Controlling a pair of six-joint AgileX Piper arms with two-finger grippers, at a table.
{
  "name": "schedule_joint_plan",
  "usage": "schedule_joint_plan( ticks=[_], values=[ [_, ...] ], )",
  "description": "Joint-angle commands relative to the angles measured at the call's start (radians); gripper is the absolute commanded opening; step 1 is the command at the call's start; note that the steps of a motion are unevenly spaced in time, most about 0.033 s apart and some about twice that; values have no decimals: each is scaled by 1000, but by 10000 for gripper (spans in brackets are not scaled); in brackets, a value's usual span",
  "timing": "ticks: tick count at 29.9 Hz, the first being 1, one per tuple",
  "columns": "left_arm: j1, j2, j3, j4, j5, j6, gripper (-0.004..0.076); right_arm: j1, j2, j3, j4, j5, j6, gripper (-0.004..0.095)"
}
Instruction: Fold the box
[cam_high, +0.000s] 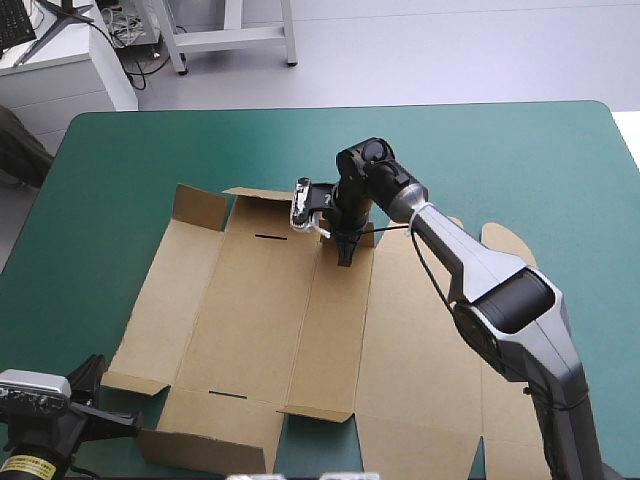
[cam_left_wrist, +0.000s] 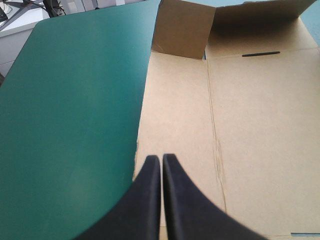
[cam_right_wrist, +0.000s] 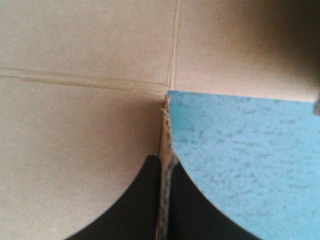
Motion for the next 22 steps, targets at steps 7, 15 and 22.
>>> schedule_joint_plan(
  ticks=[7, 15, 22],
  values=[
    [-3, 15, -26, -1, -72, -6, -10, -5, -64, -36, -47, -3, -66, -12],
    [-3, 15, -26, -1, -72, -6, -10, -5, -64, -56, -49, 22, -65, 302],
    [-3, 15, -26, -1, -72, -6, -10, -5, -76, -197, -93, 22, 141, 426]
  ],
)
